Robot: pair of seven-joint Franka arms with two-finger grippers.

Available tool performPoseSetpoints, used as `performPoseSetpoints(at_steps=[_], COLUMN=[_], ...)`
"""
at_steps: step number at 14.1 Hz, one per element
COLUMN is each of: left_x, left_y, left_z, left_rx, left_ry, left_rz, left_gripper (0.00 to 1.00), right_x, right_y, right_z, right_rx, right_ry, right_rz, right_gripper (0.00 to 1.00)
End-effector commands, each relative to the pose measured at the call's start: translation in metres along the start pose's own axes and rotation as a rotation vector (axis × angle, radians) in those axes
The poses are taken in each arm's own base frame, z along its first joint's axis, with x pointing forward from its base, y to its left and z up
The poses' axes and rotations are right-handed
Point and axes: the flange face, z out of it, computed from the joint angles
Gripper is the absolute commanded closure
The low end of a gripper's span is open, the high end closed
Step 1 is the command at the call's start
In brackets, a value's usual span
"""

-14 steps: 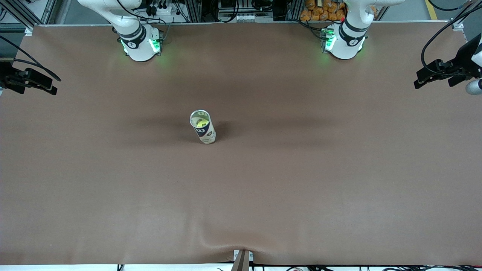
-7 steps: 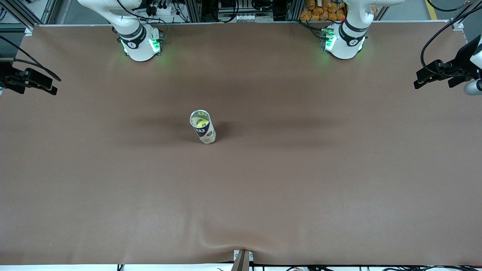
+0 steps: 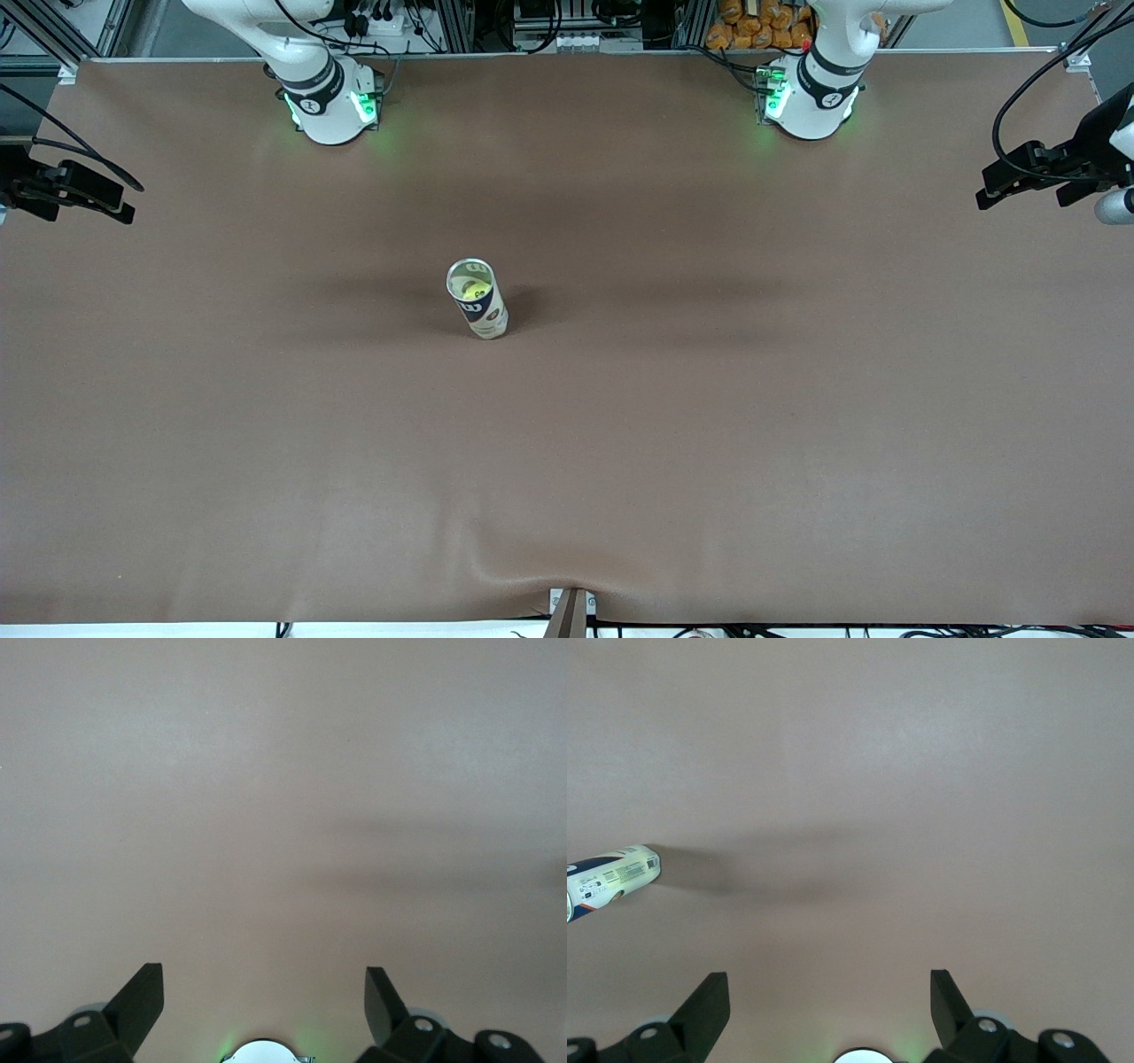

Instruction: Insert tennis ball vertically with right arm

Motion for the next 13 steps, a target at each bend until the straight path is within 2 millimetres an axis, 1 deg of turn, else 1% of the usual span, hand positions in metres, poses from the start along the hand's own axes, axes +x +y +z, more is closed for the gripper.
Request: performPoseSetpoints(at_steps=[1,3,13], left_x=[-0.0009,-0.0005,0.0035], left_y=[-0.0018,-0.0008,0.0006], left_z=[-0.0068,-0.0074,-0.0017], left_rx=[0.019,0.018,0.010], left_ry=[0.022,0.023,0.011], left_rz=[0.019,0.055,0.062], left_gripper=[0.00,0.00,0.00], right_x=[-0.0088,-0.0087,-0.0081], right_y=[-0.0015,-0.0007,-0.0001], right_z=[-0.0036,-0.0036,-0.0037], right_rx=[-0.012,-0.012,-0.010], right_ry=[0.013,0.013,0.014], right_rz=[-0.003,0.000,0.002], right_gripper=[0.00,0.00,0.00])
